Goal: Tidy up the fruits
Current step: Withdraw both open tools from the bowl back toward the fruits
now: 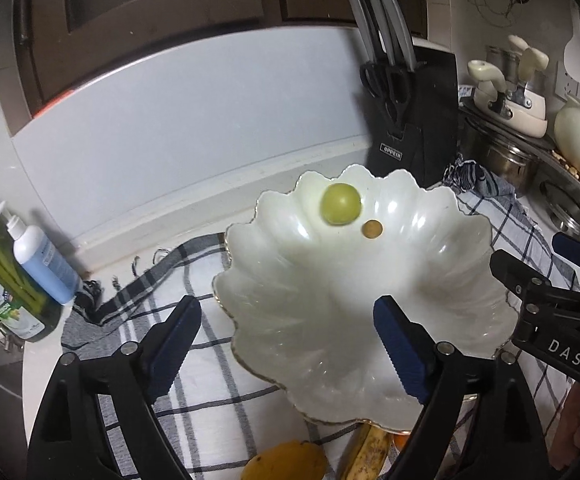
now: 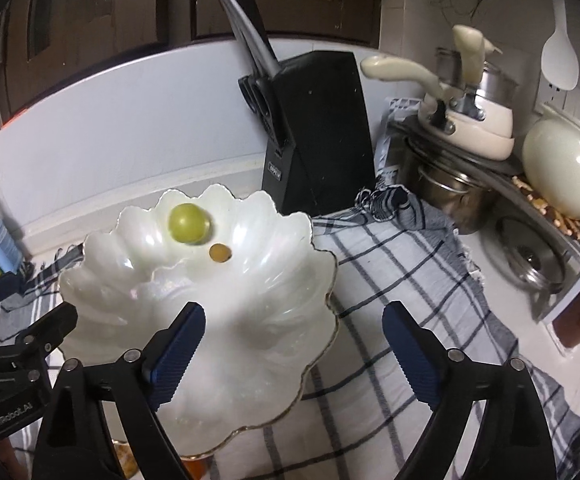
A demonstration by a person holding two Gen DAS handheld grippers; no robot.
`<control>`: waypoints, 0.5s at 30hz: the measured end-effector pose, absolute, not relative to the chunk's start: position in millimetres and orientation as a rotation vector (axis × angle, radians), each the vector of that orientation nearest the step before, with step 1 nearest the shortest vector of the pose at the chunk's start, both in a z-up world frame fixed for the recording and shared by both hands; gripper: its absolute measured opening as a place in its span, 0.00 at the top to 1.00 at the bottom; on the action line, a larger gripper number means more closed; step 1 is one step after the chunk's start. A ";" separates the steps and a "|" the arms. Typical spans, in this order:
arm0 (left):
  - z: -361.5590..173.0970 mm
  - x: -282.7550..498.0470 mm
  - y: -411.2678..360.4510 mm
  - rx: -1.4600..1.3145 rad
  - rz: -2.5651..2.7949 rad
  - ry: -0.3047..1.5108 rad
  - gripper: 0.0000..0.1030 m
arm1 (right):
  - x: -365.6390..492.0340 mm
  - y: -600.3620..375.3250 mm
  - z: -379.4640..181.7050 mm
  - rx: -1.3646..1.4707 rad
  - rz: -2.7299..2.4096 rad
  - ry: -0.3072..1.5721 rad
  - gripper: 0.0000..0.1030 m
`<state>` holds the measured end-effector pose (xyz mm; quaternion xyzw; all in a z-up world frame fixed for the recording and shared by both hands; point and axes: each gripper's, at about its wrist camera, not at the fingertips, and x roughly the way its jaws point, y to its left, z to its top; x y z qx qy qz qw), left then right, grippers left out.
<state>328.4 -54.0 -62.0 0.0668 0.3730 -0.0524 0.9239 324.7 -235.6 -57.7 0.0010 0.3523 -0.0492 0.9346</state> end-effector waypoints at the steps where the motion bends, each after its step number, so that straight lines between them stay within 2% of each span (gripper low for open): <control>1: -60.2 326.8 -53.4 0.137 -0.106 0.764 0.13 | 322.7 -235.4 -55.5 0.003 -0.103 0.717 0.11; 15: -39.1 291.4 -45.3 0.128 -0.086 0.736 0.10 | 292.7 -233.1 -35.4 0.012 -0.117 0.689 0.10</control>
